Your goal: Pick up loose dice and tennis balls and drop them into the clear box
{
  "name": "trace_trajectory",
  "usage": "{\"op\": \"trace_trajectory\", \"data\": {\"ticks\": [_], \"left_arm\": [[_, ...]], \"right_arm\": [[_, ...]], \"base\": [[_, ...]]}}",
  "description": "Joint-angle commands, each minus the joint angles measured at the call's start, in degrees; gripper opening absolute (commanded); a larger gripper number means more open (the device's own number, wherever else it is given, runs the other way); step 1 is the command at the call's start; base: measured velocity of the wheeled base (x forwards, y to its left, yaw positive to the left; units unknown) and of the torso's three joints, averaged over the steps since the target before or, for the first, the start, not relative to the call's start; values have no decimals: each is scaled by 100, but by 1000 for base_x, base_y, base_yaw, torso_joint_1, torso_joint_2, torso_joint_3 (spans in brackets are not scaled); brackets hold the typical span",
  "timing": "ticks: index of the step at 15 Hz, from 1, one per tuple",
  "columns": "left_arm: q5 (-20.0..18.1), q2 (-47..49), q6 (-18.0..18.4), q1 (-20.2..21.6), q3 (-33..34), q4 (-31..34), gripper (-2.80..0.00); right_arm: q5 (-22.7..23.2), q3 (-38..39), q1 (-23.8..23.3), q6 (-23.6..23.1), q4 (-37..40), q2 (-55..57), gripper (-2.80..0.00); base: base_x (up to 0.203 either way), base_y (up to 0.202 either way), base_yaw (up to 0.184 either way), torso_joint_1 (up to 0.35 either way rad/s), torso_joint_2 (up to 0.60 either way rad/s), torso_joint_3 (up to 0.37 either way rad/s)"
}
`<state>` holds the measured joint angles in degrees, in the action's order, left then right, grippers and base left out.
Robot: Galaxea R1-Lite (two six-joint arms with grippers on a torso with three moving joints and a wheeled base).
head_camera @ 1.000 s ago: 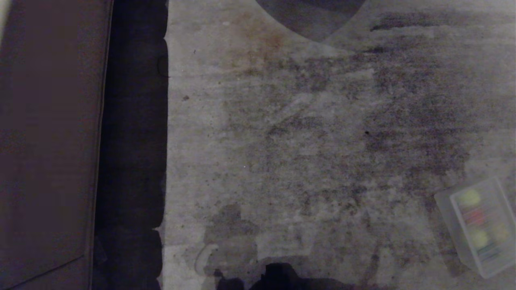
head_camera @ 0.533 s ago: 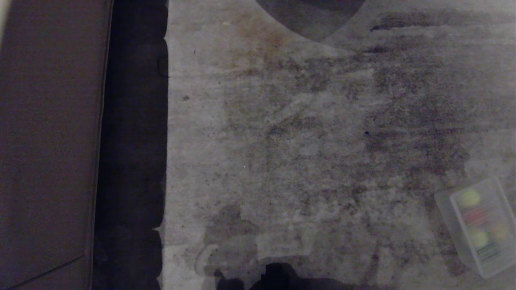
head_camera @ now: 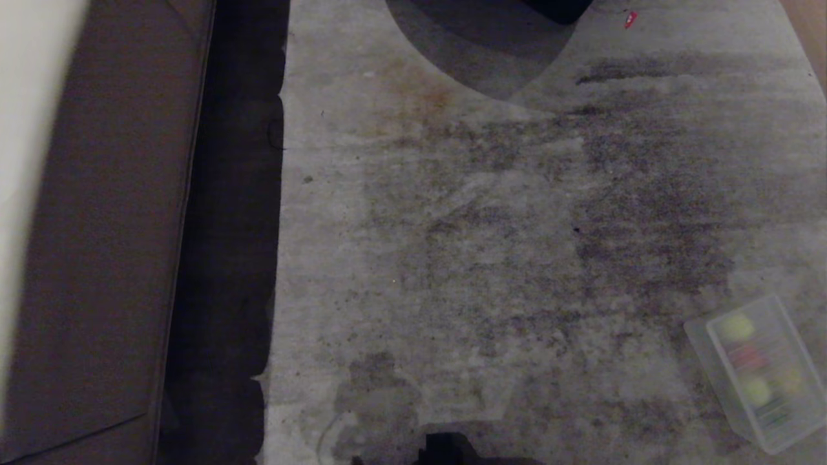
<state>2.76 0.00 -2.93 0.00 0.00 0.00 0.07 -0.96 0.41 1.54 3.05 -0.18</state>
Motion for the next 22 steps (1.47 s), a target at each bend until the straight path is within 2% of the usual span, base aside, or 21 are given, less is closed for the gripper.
{"op": "trace_trajectory", "data": {"ticks": [1, 22], "left_arm": [[-3, 9, 12, 0, 9, 0, -280], [6, 9, -32, 0, 9, -9, -280]], "right_arm": [[1, 0, 2, -4, 3, 18, -280], [1, 0, 2, -13, 3, 18, -280]], "base": [[0, 0, 0, 6, -2, 196], [0, 0, 0, 3, 1, 205]]}}
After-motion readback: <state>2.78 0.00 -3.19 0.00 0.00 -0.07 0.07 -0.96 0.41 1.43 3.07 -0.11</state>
